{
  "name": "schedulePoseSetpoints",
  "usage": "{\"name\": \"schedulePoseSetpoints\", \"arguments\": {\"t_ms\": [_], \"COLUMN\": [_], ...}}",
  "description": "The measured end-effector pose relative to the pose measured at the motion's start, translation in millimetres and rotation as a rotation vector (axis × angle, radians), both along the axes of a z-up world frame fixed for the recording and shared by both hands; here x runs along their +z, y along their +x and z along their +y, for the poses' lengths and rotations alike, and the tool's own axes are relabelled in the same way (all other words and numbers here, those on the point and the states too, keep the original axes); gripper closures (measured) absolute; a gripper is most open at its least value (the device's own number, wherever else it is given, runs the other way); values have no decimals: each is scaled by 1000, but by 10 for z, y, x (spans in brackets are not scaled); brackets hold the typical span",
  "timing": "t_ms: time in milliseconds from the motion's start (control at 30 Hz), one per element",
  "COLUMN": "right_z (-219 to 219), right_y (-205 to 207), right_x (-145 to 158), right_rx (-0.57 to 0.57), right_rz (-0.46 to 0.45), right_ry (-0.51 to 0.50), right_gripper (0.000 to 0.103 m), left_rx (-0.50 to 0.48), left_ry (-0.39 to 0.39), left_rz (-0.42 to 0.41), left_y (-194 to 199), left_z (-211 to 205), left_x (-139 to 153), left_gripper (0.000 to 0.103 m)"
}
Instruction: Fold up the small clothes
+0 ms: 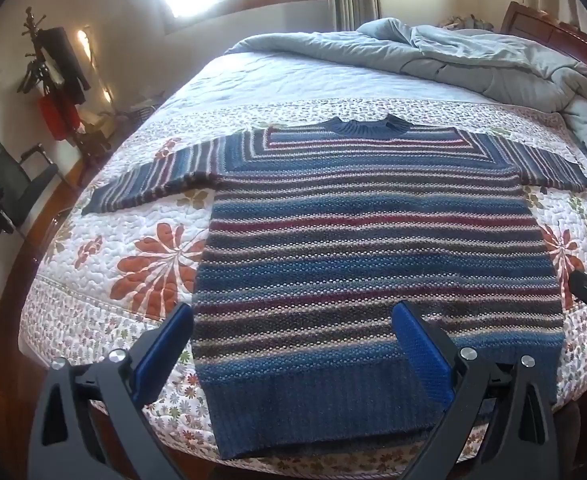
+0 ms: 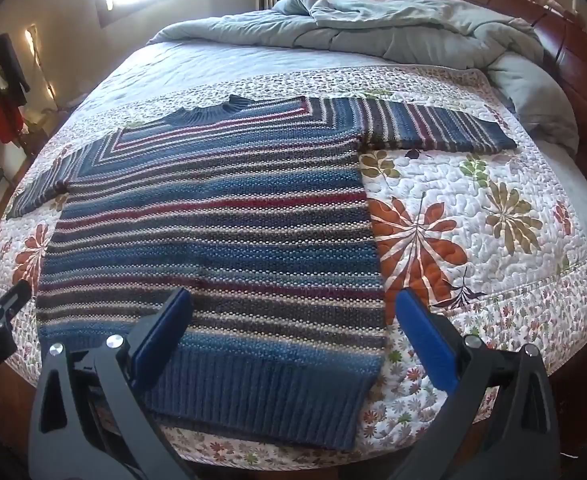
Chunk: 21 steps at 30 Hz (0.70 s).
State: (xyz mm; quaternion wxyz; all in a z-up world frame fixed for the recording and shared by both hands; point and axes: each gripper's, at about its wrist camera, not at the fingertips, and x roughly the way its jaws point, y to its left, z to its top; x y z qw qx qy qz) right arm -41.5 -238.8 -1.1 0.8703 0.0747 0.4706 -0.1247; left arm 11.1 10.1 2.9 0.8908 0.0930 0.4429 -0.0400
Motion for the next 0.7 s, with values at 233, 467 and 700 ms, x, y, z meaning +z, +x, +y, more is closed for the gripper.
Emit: {"name": "schedulePoseSetpoints", "arguments": {"t_ms": [233,467,700], "right_z": [-49,-29,-82], "right_y": [4,39,1], "right_x": [-53,-66,-100], "right_rx": [-1,-2,1], "right_rz": [10,15,13], "right_ry": [-4,-2,0], "right_gripper": [2,2,2], "left_rx": [4,2,1], "left_ry": [1,3,-1], "left_rz": [-3,-5,-4], "left_y": [29,39,48], "left_z": [3,-9,-7], "left_x": [12,11,28], "left_gripper": [4,4,4]}}
